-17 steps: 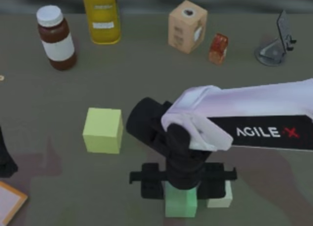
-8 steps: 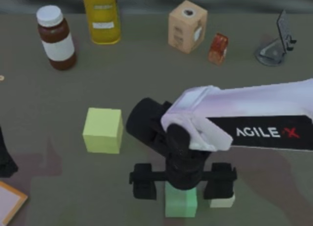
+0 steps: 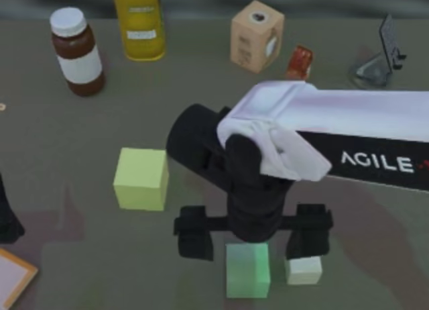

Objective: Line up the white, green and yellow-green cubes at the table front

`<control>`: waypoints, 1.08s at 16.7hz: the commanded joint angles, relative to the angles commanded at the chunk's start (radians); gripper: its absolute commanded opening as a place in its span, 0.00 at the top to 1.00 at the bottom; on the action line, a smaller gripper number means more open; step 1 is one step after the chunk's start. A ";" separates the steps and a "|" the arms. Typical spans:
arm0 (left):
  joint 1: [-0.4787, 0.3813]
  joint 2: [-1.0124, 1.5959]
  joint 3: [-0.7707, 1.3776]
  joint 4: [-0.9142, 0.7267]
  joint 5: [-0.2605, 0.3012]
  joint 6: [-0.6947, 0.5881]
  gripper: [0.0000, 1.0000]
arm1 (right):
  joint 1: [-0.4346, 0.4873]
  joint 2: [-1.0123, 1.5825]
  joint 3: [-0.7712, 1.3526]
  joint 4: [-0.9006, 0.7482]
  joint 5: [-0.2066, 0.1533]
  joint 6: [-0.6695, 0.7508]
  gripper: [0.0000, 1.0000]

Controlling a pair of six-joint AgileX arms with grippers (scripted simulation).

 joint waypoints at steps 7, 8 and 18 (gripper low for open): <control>0.000 0.000 0.000 0.000 0.000 0.000 0.00 | -0.004 -0.024 0.031 -0.046 0.000 -0.002 0.00; -0.003 0.009 0.009 -0.006 0.001 -0.002 0.00 | -0.008 -0.034 0.024 -0.041 0.004 -0.008 0.00; -0.148 0.629 0.529 -0.365 0.003 -0.115 0.00 | -0.285 -0.695 -0.430 0.255 0.140 -0.323 0.00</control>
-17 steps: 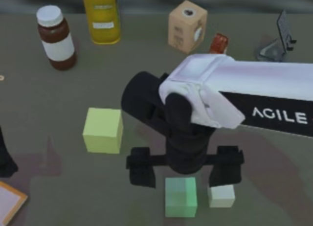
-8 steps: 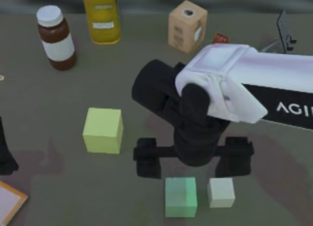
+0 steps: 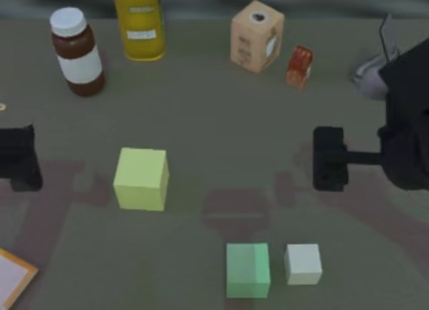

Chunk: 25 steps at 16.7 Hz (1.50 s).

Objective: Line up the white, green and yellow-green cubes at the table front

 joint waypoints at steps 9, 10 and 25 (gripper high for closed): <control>-0.186 0.918 0.641 -0.491 0.002 -0.144 0.00 | -0.407 -0.873 -0.668 0.452 -0.013 -0.404 0.00; -0.204 0.993 0.703 -0.534 0.003 -0.158 0.00 | -0.444 -0.938 -0.726 0.500 -0.027 -0.439 0.00; -0.296 1.414 1.062 -0.754 -0.001 -0.232 0.00 | -0.631 -1.269 -0.998 0.782 -0.155 -0.604 0.00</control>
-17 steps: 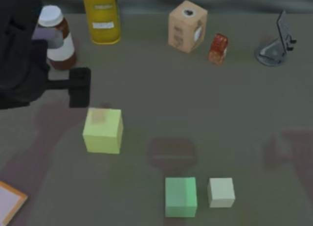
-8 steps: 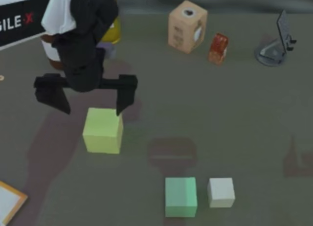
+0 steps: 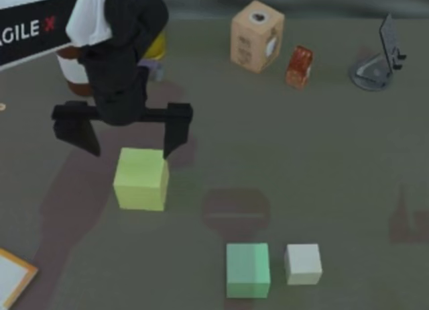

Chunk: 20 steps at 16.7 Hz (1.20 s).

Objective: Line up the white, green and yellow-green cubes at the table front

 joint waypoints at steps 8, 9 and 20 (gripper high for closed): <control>-0.002 0.103 -0.160 0.269 0.000 0.003 0.00 | 0.000 0.000 0.000 0.000 0.000 0.000 0.00; -0.002 0.114 -0.175 0.292 0.001 0.003 0.00 | 0.000 0.000 0.000 0.000 0.000 0.000 0.00; -0.002 0.122 -0.186 0.308 0.001 0.003 0.45 | 0.000 0.000 0.000 0.000 0.000 0.000 0.00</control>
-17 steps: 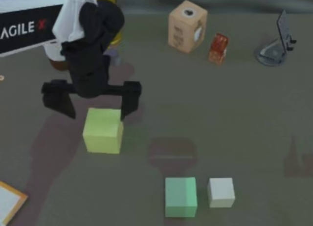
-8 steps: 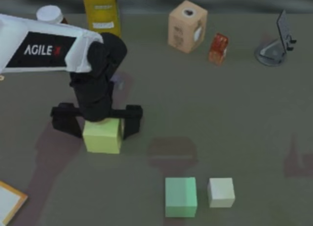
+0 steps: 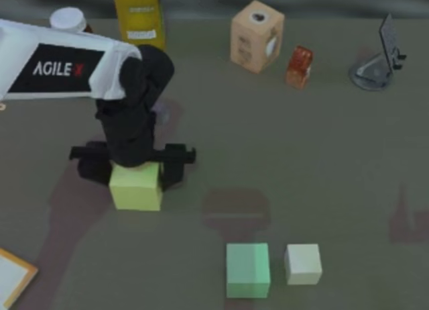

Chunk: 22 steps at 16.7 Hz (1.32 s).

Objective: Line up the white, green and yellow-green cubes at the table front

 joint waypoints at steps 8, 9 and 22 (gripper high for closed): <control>0.000 0.000 0.000 0.000 0.000 0.000 1.00 | 0.000 0.000 0.000 0.000 0.000 0.000 0.00; 0.000 0.000 0.000 0.000 0.000 0.000 1.00 | 0.000 0.000 0.000 0.000 0.000 0.000 0.00; 0.012 -0.064 0.086 -0.151 -0.004 -0.001 1.00 | 0.000 0.000 0.000 0.000 0.000 0.000 0.00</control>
